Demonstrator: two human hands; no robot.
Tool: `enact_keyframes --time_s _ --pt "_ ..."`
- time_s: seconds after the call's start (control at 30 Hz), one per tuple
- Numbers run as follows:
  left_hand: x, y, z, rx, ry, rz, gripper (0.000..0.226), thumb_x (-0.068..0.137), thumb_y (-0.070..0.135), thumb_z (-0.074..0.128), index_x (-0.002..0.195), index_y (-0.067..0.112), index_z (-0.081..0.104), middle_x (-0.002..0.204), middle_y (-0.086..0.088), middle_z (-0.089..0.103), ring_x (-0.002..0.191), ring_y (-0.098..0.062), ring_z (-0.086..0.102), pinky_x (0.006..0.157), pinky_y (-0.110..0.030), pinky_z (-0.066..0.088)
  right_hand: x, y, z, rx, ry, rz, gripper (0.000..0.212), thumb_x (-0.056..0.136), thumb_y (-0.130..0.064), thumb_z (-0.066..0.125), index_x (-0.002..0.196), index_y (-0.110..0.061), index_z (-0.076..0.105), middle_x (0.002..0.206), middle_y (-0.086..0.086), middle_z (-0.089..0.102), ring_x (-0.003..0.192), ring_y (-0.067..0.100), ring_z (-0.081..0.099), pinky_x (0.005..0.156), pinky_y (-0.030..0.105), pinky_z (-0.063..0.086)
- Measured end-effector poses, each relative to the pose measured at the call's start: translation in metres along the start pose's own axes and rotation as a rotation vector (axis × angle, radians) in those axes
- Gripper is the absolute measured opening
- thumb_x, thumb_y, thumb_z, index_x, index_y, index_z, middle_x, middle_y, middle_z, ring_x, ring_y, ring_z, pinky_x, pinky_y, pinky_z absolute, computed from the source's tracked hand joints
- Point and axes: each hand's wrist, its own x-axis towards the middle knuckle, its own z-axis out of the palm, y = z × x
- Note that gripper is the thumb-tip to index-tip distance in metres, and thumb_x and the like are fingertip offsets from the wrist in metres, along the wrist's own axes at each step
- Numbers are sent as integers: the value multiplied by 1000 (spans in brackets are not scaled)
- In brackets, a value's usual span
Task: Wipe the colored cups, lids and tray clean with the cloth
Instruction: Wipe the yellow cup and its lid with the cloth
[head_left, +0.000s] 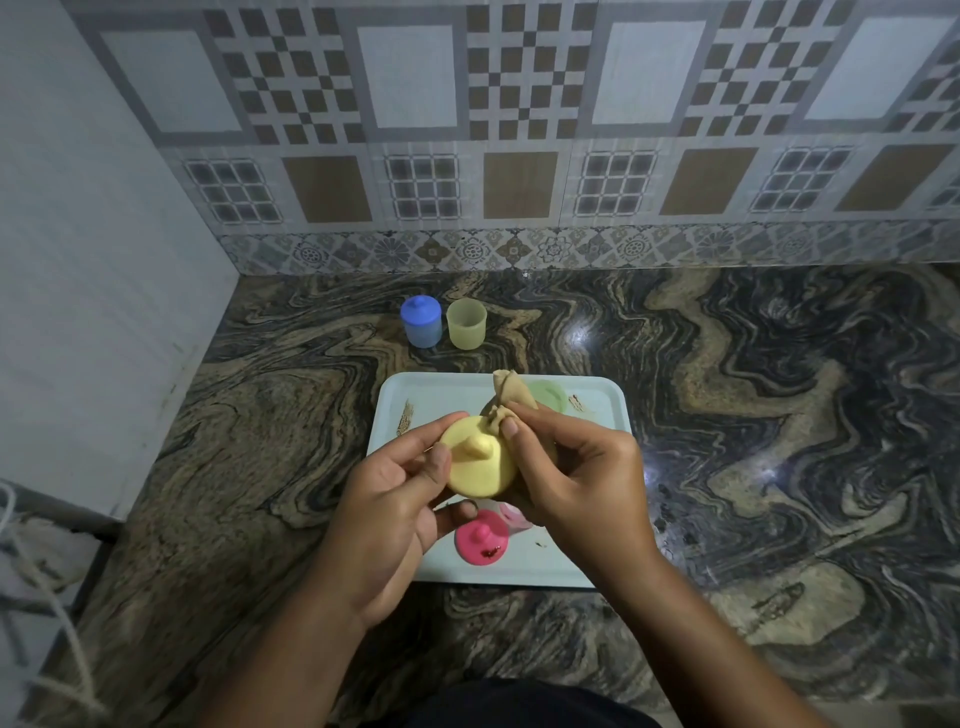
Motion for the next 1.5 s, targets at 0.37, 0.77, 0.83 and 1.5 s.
enact_keyframes --time_s 0.37,0.77,0.83,1.5 --pt "0 -4 2 550 131 292 23 88 15 71 108 27 74 103 9 76 86 -17 76 72 -46 63 4 2 0 -17 -15 97 15 91 -13 73 105 -12 80 104 -6 78 105 4 71 91 36 60" --pt "24 5 -18 745 137 277 9 82 27 78 91 30 78 95 17 76 89 -6 71 81 -36 58 16 0 6 71 -9 137 17 94 -12 69 109 -13 78 93 -1 80 78 6 72 57 18 54" --pt "33 6 -19 780 167 319 8 83 27 77 89 32 77 91 19 75 83 -8 69 78 -31 56 22 5 10 16 -15 85 23 95 -15 68 117 -17 75 95 -7 79 78 2 71 61 18 53" --pt "235 21 -26 1107 393 492 22 84 34 74 102 22 77 111 -4 71 98 -21 67 83 -37 57 207 96 32 -773 -104 -374 35 102 -13 54 133 2 61 139 29 55 125 39 59 105 45 51"
